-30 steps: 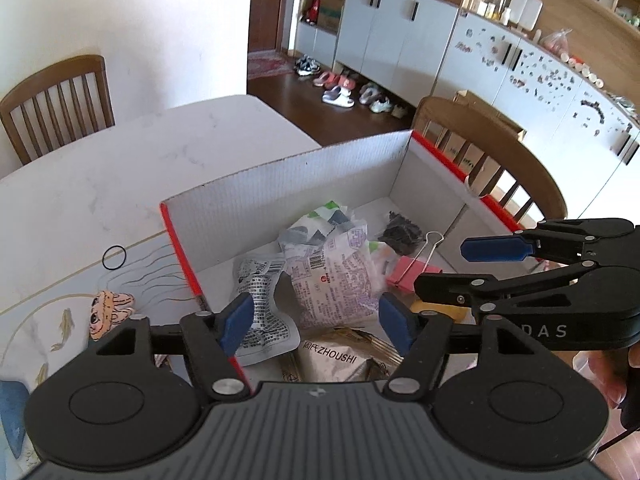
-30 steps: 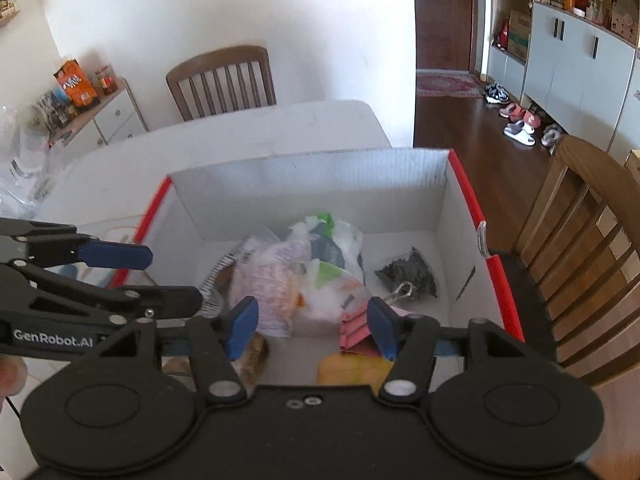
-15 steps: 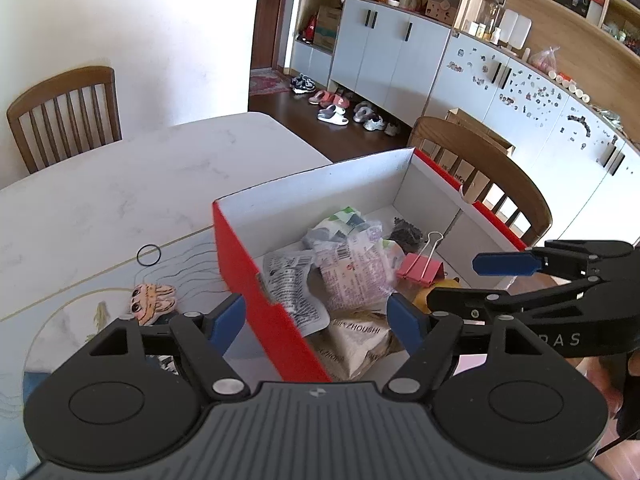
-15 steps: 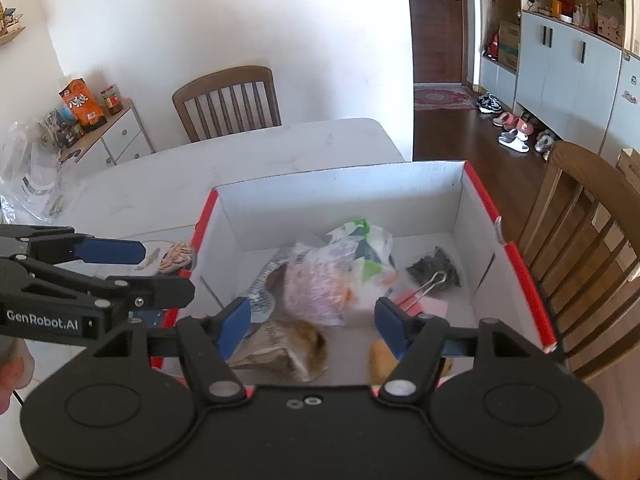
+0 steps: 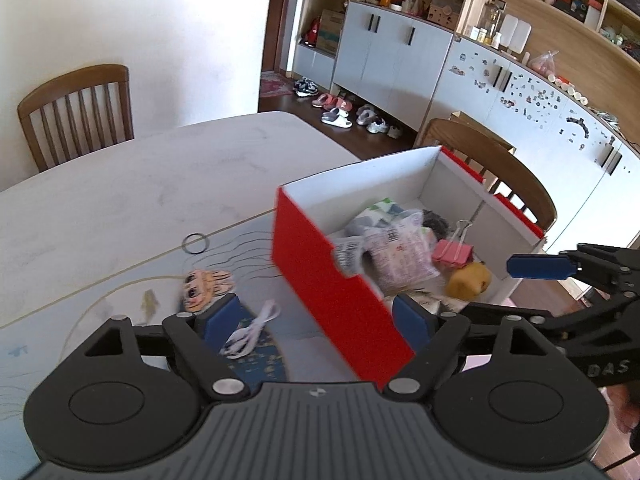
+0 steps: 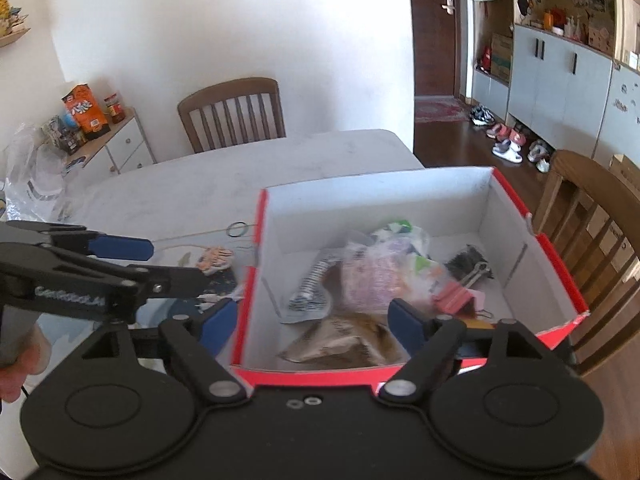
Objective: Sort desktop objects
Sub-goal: 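Move both tools back toward the cartoon face toy on the table, then grasp the cartoon face plush toy with the left tool while the right tool grasps the white USB cable, then carry the plush toy and USB cable over the red box with both tools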
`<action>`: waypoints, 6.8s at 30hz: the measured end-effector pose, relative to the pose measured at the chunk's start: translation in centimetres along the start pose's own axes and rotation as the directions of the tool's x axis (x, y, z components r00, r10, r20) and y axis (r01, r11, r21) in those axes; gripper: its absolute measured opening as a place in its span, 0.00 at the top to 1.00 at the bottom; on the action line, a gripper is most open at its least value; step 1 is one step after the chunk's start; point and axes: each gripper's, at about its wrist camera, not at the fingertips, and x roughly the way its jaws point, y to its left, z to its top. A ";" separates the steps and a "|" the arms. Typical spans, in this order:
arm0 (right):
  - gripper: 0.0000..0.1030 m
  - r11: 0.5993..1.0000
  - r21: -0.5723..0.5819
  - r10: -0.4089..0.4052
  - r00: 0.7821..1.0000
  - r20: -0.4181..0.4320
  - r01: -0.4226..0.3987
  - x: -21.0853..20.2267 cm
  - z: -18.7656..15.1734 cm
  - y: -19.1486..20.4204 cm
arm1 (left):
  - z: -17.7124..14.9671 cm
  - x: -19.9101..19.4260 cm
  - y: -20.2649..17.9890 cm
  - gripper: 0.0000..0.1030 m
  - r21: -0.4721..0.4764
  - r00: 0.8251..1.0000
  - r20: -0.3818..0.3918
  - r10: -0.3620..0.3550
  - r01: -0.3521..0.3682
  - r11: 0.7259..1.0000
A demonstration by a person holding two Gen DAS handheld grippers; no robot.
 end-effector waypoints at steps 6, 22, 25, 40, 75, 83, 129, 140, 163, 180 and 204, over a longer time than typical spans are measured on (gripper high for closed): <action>0.15 1.000 -0.011 0.016 1.000 0.016 -0.016 0.3 -0.2 3.3 | -1.0 -0.5 3.3 0.18 -0.008 1.000 0.002 0.020 -0.020 1.000; 0.15 0.987 -0.148 0.064 0.998 -0.006 -0.064 3.1 -1.1 11.9 | -1.5 1.0 8.7 0.05 0.059 0.999 0.032 0.036 -0.038 0.998; 0.15 0.987 -0.151 0.058 0.998 -0.017 -0.060 4.5 -1.2 12.8 | -1.4 1.8 9.3 0.05 0.077 0.999 0.032 0.037 -0.040 0.996; 0.16 0.987 -0.149 -0.071 0.996 -0.048 0.063 12.1 -2.1 13.6 | -0.9 6.4 11.9 0.05 0.083 1.000 -0.020 0.024 -0.022 0.996; 0.23 0.990 -0.078 -0.124 0.992 -0.040 0.120 18.8 -3.4 12.8 | -0.3 13.7 11.9 0.06 0.072 0.993 -0.104 -0.048 0.056 0.996; 0.48 0.990 -0.063 -0.130 0.991 -0.031 0.128 18.5 -2.8 12.1 | -0.3 14.1 12.0 0.33 0.060 0.993 -0.097 -0.061 0.067 0.996; 0.64 1.000 0.001 -0.021 0.999 0.033 0.021 8.4 -2.5 12.3 | -3.3 3.8 11.9 0.46 -0.100 0.998 -0.047 -0.045 0.040 0.994; 0.64 0.999 0.030 0.027 0.996 0.085 -0.030 3.4 -1.9 11.9 | -3.6 -0.8 9.0 0.46 -0.105 0.999 -0.016 -0.042 0.040 0.994; 0.64 0.997 0.065 0.031 0.990 0.136 -0.040 -2.7 -2.8 5.7 | -2.5 -3.8 1.0 0.46 -0.075 0.997 0.031 -0.072 0.074 0.994; 0.64 0.998 0.058 0.005 0.992 0.124 -0.012 -3.1 -2.7 -3.6 | 0.4 0.9 -7.0 0.46 -0.047 0.998 0.025 -0.059 0.060 0.997; 0.64 1.000 -0.016 0.012 0.997 0.077 -0.011 1.5 -0.9 -10.8 | 6.3 11.2 -10.4 0.46 -0.014 0.995 -0.061 0.082 -0.083 0.996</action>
